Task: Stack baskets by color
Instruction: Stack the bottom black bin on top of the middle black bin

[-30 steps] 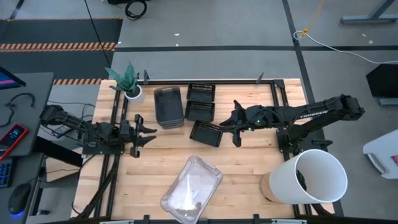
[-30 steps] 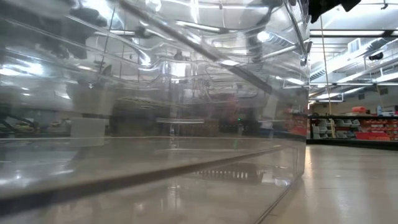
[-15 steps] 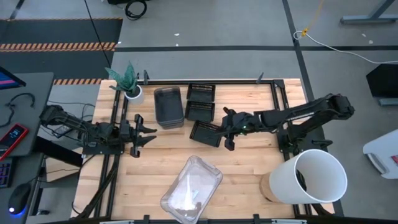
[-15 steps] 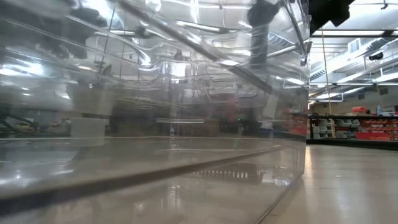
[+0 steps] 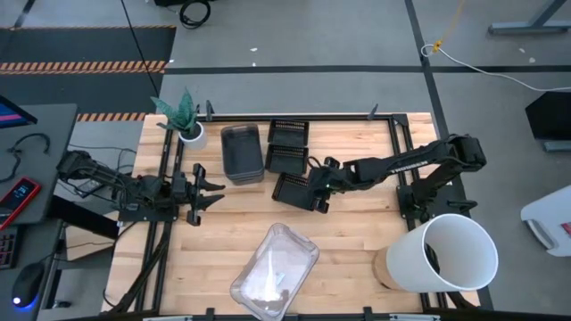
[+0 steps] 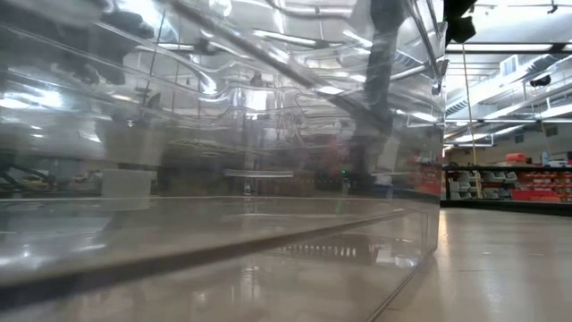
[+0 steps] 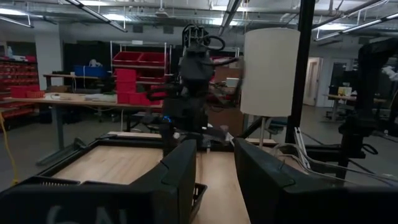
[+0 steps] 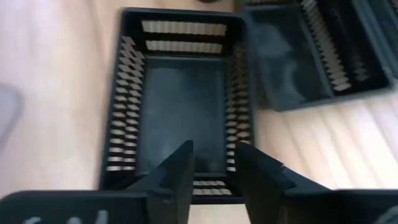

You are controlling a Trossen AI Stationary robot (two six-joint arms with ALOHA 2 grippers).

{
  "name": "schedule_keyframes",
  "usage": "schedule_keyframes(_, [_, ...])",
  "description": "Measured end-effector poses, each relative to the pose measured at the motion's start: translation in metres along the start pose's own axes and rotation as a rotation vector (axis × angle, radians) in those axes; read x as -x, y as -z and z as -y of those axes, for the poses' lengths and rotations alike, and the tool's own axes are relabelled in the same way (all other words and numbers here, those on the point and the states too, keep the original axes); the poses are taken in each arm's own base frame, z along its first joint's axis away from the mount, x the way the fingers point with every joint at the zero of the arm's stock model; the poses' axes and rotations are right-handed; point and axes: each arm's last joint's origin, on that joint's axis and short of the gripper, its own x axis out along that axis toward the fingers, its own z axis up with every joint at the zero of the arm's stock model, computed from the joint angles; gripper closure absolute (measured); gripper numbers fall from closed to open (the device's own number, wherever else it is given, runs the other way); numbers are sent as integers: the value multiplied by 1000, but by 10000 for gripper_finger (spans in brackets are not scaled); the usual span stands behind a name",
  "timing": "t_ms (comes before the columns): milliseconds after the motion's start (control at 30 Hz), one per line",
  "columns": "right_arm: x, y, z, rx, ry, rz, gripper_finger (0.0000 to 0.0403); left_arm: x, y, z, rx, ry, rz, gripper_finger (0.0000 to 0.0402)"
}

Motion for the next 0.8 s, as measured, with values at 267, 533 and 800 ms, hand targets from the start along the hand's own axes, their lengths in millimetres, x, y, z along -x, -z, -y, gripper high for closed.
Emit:
schedule_keyframes(267, [1,-2,27,-44,49,-39,215,0,0,0,0,0,0,285])
schedule_keyframes(533, [-21,1,31,-5,-4,-101,195,0,0,0,0,0,0,285])
schedule_keyframes(800, [-31,2,41,-42,31,-123,196,0,0,0,0,0,-1,285])
